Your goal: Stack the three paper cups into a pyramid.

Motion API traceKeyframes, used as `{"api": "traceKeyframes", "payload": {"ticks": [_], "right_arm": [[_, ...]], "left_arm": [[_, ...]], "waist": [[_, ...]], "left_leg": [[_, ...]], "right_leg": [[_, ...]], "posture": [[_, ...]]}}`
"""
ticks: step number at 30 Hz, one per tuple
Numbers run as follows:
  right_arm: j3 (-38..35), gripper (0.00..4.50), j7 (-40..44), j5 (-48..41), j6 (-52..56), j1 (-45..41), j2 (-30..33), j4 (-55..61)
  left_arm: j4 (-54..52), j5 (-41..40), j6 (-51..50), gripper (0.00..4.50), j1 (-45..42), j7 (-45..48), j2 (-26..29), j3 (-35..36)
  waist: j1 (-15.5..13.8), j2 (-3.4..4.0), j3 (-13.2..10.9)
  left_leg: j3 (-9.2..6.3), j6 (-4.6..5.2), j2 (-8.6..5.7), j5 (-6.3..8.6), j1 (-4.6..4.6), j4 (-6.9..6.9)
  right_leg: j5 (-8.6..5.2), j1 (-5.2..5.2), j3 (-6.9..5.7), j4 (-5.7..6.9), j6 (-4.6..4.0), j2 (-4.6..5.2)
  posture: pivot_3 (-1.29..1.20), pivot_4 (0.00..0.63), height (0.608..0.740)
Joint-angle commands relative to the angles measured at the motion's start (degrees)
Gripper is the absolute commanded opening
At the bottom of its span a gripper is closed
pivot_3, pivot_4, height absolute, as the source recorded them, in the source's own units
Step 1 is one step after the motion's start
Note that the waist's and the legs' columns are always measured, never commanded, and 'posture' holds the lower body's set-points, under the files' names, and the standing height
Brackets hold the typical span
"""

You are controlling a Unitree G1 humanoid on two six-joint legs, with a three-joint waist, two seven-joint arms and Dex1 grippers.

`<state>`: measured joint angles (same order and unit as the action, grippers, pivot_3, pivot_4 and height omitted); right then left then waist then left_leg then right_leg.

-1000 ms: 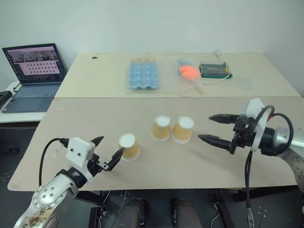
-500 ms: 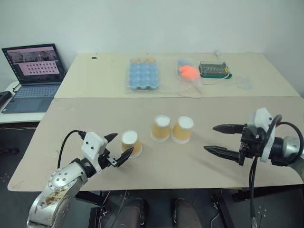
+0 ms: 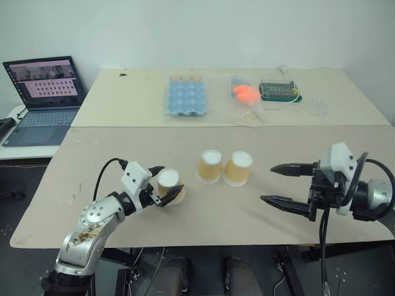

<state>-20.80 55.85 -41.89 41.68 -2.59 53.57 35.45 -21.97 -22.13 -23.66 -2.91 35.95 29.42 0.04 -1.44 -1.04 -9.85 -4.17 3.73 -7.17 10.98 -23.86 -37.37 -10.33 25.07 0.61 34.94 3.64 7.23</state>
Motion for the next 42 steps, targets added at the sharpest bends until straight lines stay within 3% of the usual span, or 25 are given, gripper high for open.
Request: {"api": "traceKeyframes", "payload": {"ticks": [1,2,5,6,12,16,17,19,21,24,30,34,42], "right_arm": [[-1.03,4.50,-0.82,-1.08,-0.16,-0.15,0.87,1.75],[-0.97,4.50,-0.98,-1.06,-0.16,-0.16,0.83,1.78],[-0.72,4.50,-1.35,-1.01,-0.31,-0.23,0.76,1.71],[-0.64,4.50,-1.38,-0.92,-0.44,-0.20,0.74,1.60],[0.00,4.50,-1.71,-0.37,-0.89,-0.31,0.58,1.11],[0.22,4.50,-2.05,-0.22,-0.92,-0.72,0.55,0.80],[0.33,4.50,-2.14,-0.12,-1.04,-0.76,0.48,0.68],[0.55,4.50,-2.32,-0.06,-1.25,-0.87,0.32,0.42],[0.92,4.50,-2.52,0.22,-1.60,-0.91,0.12,0.14],[1.62,4.50,-3.38,0.82,-1.91,-1.49,-0.24,-0.39],[1.26,4.50,-3.82,1.51,-2.69,-0.96,-0.52,-0.70],[1.19,4.50,-5.15,1.97,-2.77,-0.14,-1.13,0.32],[-2.26,4.50,-6.68,1.45,-2.75,4.69,-1.76,2.96]], "left_arm": [[-0.24,-0.16,1.69,3.98,-1.28,0.95,-0.24,0.36],[-0.19,-0.28,1.66,3.88,-1.42,1.16,-0.19,0.44],[0.02,-0.27,0.98,2.72,-1.87,1.24,-0.02,0.77],[-0.06,-0.22,0.70,2.59,-2.04,1.29,0.14,0.83],[-1.00,-2.90,-2.93,2.59,-4.72,0.85,0.66,3.07],[1.84,-6.22,-7.43,2.59,-12.77,1.79,3.50,7.07],[4.68,-6.45,-7.76,2.59,-17.28,5.15,6.66,7.22],[9.66,-3.80,-4.95,2.59,-24.78,11.65,12.13,5.12],[13.56,-1.98,-2.36,2.59,-31.69,15.35,13.33,2.10],[18.21,-3.20,-2.92,2.59,-41.10,18.97,10.30,-0.95],[31.19,-8.14,-7.49,2.59,-56.64,27.76,-1.44,-4.47],[42.34,-6.36,-5.94,2.59,-62.57,32.50,-5.91,-6.14],[59.67,-3.91,-5.06,2.59,-69.86,39.32,-9.65,-6.37]], "waist": [[-0.04,0.00,0.00],[-0.05,0.00,0.00],[-0.06,0.00,0.00],[-0.03,0.00,0.00],[-0.05,-0.01,-0.01],[-0.14,-0.05,-0.03],[-0.11,-0.05,-0.03],[-0.11,-0.14,-0.09],[-0.10,-0.17,-0.10],[-0.62,-0.17,-0.10],[-0.84,-0.26,-0.16],[-0.18,-0.26,-0.16],[0.79,-0.30,-0.19]], "left_leg": [[0.00,0.00,0.00,0.00,0.00,0.00],[0.00,0.00,0.00,0.00,0.00,0.00],[0.00,0.00,-0.01,0.00,0.00,0.00],[0.00,0.00,-0.01,0.00,0.00,0.00],[0.00,0.00,-0.01,0.00,0.00,0.00],[-0.02,0.00,0.00,0.00,0.00,-0.03],[-0.03,0.00,0.01,0.00,0.00,-0.06],[-0.02,0.00,-0.02,0.00,-0.01,-0.08],[-0.01,0.00,-0.01,0.00,-0.06,-0.10],[0.00,0.11,-0.11,0.06,-0.07,-0.12],[-0.01,0.25,-0.12,0.15,-0.42,-0.51],[0.01,0.26,-0.10,0.14,-0.39,-0.51],[0.01,0.30,-0.10,0.12,-0.41,-0.52]], "right_leg": [[0.00,0.00,0.00,0.00,0.00,0.00],[0.00,-0.01,0.00,0.00,0.01,0.00],[0.00,-0.02,0.00,-0.01,0.02,0.02],[0.00,-0.01,0.00,-0.01,0.01,0.02],[0.01,-0.01,0.00,0.00,0.02,0.01],[0.01,-0.01,-0.07,0.03,0.03,-0.04],[0.01,-0.01,-0.10,0.03,0.03,-0.06],[0.01,-0.01,-0.10,0.04,0.04,-0.18],[0.02,0.04,-0.11,0.04,0.03,-0.29],[0.05,-0.02,-0.10,-0.08,0.10,-0.22],[0.19,0.14,-0.11,-0.07,0.13,-0.25],[0.14,0.14,-0.07,-0.06,0.20,-0.27],[0.14,0.16,-0.05,-0.03,0.22,-0.27]], "posture": [[0.00,0.150,0.713],[0.00,0.150,0.713],[0.00,0.150,0.713],[0.00,0.150,0.713],[0.00,0.150,0.713],[0.00,0.150,0.713],[0.00,0.150,0.713],[0.00,0.150,0.713],[0.00,0.150,0.713],[0.00,0.150,0.713],[0.00,0.150,0.713],[0.00,0.150,0.713],[0.00,0.150,0.713]]}}
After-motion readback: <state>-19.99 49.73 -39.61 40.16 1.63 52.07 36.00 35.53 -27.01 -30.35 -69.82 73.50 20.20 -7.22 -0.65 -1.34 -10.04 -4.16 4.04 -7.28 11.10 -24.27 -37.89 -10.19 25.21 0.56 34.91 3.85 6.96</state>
